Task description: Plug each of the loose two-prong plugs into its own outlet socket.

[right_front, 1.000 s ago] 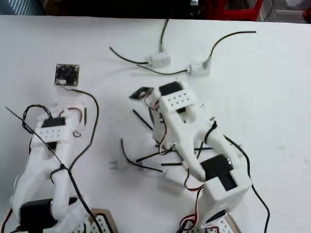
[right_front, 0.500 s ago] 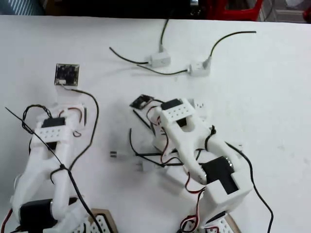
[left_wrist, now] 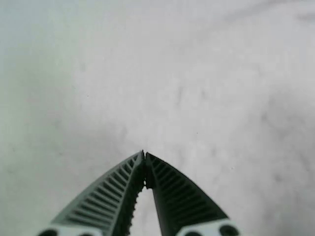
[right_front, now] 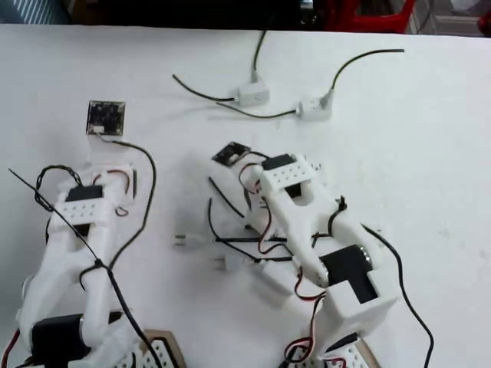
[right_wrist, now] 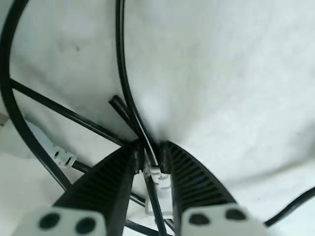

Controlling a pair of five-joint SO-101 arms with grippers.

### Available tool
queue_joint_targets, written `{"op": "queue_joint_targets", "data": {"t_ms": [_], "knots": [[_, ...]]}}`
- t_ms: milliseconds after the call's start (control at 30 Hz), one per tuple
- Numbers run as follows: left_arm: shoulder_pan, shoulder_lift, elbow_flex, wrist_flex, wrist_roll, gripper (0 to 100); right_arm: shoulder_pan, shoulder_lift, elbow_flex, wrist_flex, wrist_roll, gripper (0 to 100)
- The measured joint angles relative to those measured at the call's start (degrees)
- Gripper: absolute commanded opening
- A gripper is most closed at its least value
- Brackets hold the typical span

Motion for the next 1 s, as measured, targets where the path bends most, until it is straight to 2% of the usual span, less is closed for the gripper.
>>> {"op": "queue_joint_targets", "data": {"t_ms": [333,500,567,667,733,1000], "knots": [[0.0,0.0,0.0,0.0,0.0,3,0.2,-9.9,-5.3,2.0,0.0,1.6],[0.0,0.0,0.0,0.0,0.0,3,1.7,-10.4,-5.7,-4.3,-1.6,1.9],[0.0,0.0,0.0,0.0,0.0,3,2.5,-10.4,-5.7,-8.4,-4.3,5.7],[0.0,0.0,0.0,0.0,0.0,3,3.6,-9.2,-5.7,-11.8,-6.6,17.3],[0.0,0.0,0.0,0.0,0.0,3,4.1,-9.0,-5.7,-11.7,-7.0,19.8],[0.0,0.0,0.0,0.0,0.0,3,4.7,-10.8,-5.7,-4.0,-7.2,14.7]]}}
